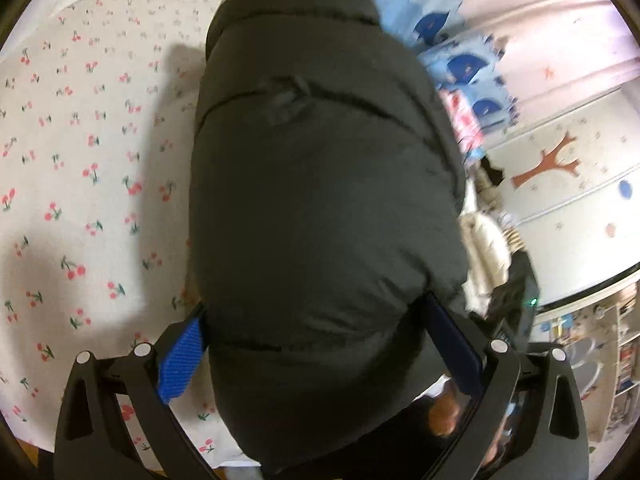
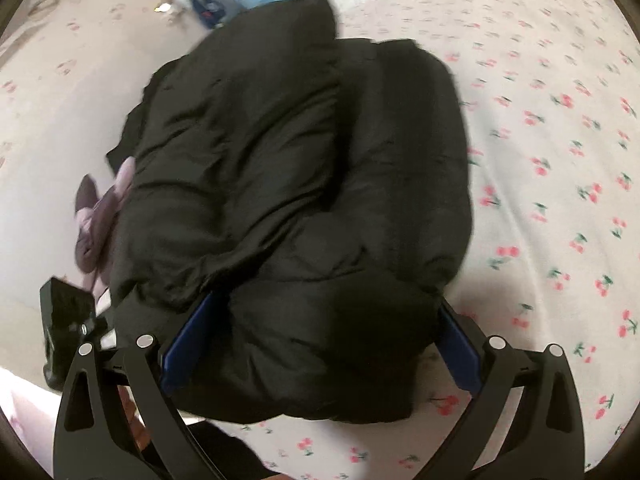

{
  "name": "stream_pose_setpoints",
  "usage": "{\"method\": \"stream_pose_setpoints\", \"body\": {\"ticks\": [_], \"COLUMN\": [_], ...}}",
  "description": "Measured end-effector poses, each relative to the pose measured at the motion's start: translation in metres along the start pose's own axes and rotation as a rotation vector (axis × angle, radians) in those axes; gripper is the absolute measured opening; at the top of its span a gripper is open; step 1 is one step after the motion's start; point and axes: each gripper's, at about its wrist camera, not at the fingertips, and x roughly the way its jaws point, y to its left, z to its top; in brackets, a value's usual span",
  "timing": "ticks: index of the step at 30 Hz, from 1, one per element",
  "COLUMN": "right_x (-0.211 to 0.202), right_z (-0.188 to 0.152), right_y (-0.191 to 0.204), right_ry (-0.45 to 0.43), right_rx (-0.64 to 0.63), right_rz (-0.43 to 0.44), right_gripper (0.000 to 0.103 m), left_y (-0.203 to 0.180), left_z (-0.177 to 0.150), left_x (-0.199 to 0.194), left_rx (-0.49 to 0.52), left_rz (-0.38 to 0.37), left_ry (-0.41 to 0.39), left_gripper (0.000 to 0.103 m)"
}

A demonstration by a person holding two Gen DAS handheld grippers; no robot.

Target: Fold large clothes

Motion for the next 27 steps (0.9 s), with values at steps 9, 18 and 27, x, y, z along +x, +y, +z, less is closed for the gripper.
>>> {"method": "stream_pose_setpoints", "body": {"ticks": [9,18,27], "right_x": [-0.008,0.001,-0.005], "right_z": [0.001,0.017,0.009], "right_y": [-0.029,-0.005,-0.012], "right_ry": [0.012,0.037,0.031], "right_rx": [0.098,0.066,0.028], "right_rz": [0.061,0.096,0.024], "right_gripper": [0.096,0.096,0.096], "left_y": [0.002,-0.041,-0.025], "left_z": [-0.040,-0.081,-0.085], "left_x": [-0.049,0.005,-0.004], "left_rx": [-0.026,0.019,0.025], "left_rz": [-0.163,-0.268,0.075], "left_ry": [-0.034,-0.036,-0.290], "left_gripper": [0.096,0.096,0.096]}}
